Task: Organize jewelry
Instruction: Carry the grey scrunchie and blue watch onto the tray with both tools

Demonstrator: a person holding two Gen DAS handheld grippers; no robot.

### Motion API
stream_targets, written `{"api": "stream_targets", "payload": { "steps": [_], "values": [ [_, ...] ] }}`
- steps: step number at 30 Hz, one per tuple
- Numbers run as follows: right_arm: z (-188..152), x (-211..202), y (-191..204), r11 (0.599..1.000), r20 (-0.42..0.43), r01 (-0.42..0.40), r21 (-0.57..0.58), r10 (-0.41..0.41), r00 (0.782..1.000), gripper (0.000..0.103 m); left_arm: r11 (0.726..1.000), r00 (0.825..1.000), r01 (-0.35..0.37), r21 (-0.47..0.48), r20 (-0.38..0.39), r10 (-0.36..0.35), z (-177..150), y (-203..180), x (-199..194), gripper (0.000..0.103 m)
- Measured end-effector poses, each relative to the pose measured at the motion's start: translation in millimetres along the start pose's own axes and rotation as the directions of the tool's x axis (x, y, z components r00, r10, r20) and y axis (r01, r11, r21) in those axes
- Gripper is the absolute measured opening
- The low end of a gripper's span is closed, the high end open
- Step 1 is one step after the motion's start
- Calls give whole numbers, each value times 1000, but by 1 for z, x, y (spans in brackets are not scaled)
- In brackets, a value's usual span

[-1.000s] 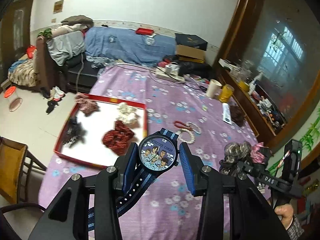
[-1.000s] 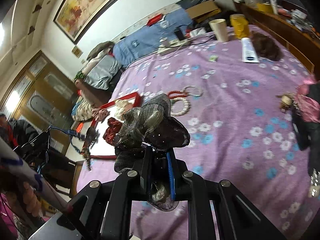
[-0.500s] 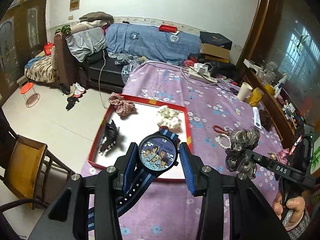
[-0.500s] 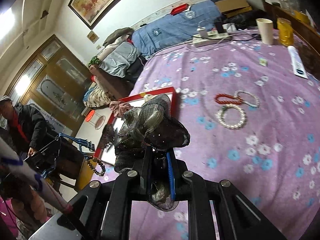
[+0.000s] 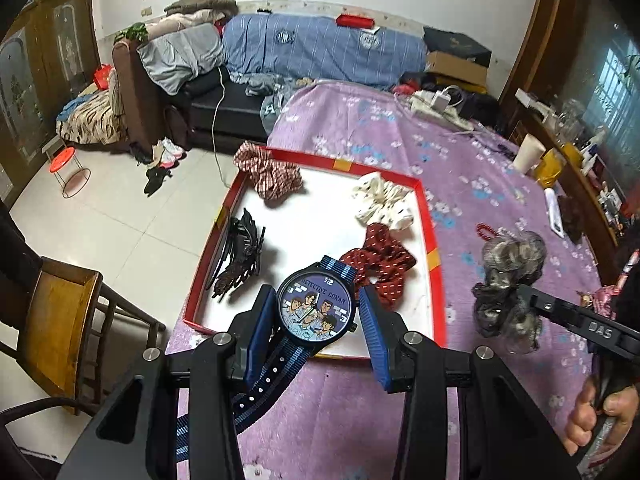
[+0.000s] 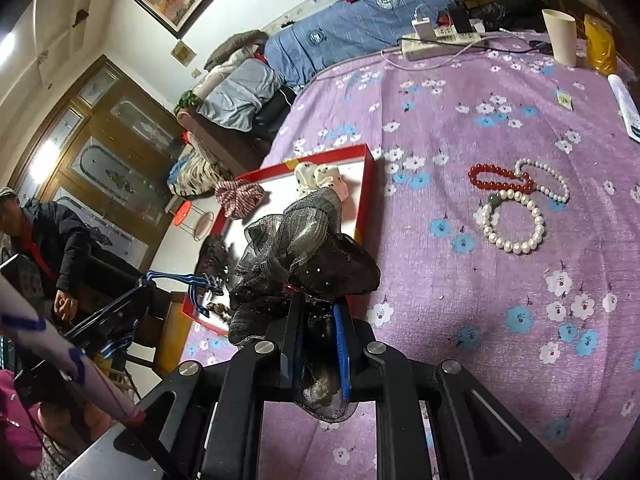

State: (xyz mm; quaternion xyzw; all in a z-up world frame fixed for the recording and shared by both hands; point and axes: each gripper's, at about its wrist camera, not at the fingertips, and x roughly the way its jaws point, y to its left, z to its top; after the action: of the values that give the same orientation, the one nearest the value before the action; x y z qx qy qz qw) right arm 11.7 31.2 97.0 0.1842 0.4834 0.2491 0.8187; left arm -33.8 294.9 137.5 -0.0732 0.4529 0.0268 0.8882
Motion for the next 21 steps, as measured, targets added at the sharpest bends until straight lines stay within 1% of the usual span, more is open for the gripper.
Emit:
{"api": "stream_targets", "payload": {
  "steps": [7, 10, 14, 18, 21],
  "values": [
    [9, 11, -3, 999, -21, 44, 5, -44, 999, 15, 1000, 999, 9, -15, -42, -9, 1, 11, 39, 41],
    [18, 14, 2, 998, -18, 58, -5, -58, 998, 15, 1000, 999, 6, -7, -51, -6, 2, 15, 51, 41],
    [29, 21, 13, 996, -15, 78, -38, -79, 997, 15, 1000, 996, 18, -3, -91, -18, 3, 18, 75, 41],
    [39, 38, 19, 996, -30, 80, -39, -81, 996, 15, 1000, 994, 8, 11, -111, -6, 5, 20, 92, 41],
    [50, 56, 28, 997, -40, 64, -41, -65, 997, 15, 1000, 992, -3, -4, -124, 2, 9, 29, 102, 41]
  ]
}}
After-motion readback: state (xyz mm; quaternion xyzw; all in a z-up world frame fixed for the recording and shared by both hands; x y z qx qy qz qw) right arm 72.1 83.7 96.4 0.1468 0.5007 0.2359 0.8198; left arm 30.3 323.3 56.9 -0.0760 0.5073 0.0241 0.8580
